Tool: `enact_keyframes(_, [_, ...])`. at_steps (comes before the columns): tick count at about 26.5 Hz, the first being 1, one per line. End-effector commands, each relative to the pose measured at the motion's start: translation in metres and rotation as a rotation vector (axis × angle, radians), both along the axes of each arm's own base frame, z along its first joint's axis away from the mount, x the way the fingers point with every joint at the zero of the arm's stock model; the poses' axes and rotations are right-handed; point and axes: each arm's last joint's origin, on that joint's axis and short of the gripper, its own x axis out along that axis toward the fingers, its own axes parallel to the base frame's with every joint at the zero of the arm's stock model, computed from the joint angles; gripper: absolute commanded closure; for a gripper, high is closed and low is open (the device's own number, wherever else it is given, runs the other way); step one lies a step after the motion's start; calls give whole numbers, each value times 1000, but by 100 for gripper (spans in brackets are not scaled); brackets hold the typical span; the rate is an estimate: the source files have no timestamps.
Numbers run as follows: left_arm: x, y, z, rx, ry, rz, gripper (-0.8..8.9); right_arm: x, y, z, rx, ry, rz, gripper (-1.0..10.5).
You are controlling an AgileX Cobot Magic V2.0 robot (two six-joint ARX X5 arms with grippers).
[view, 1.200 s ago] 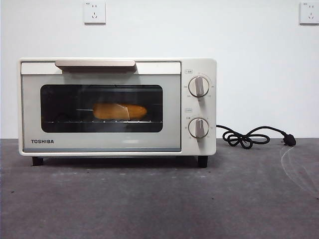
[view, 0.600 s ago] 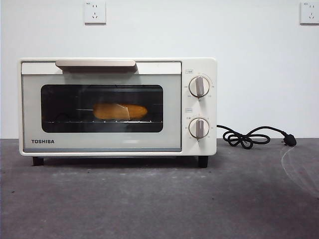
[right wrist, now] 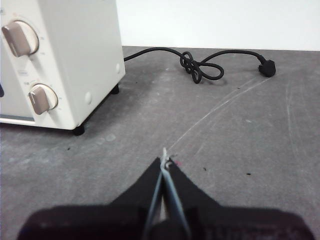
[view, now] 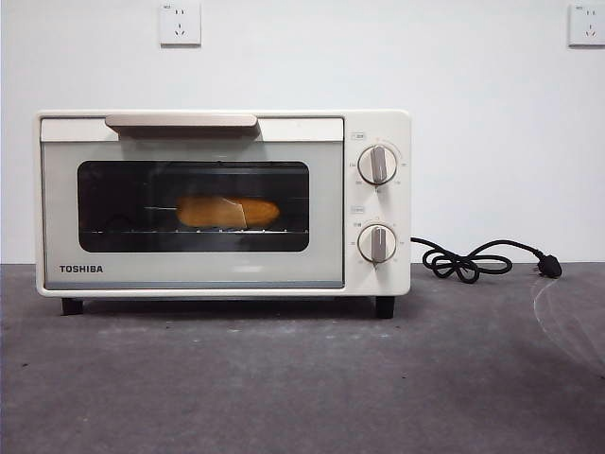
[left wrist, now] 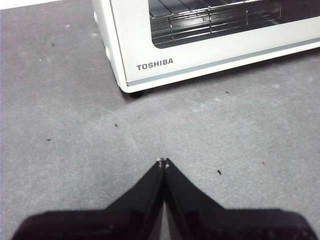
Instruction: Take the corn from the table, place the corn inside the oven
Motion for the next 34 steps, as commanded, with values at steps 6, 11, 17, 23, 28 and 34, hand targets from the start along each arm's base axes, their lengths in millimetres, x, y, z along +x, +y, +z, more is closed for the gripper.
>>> enact_keyframes(6, [0, 0, -1, 1, -4, 5, 817, 1, 0, -3, 15, 7, -20, 962])
enact_keyframes(11, [0, 0, -1, 1, -4, 5, 817, 1, 0, -3, 15, 11, -20, 962])
enact_keyframes(17, [0, 0, -1, 1, -4, 5, 817, 1, 0, -3, 15, 11, -20, 962])
enact_keyframes(23, [0, 0, -1, 1, -4, 5, 817, 1, 0, -3, 15, 11, -20, 962])
enact_keyframes(28, [0, 0, 0, 1, -17, 4, 817, 1, 0, -3, 15, 11, -20, 962])
enact_keyframes(34, [-3, 0, 6, -2, -89, 4, 817, 1, 0, -3, 15, 11, -20, 962])
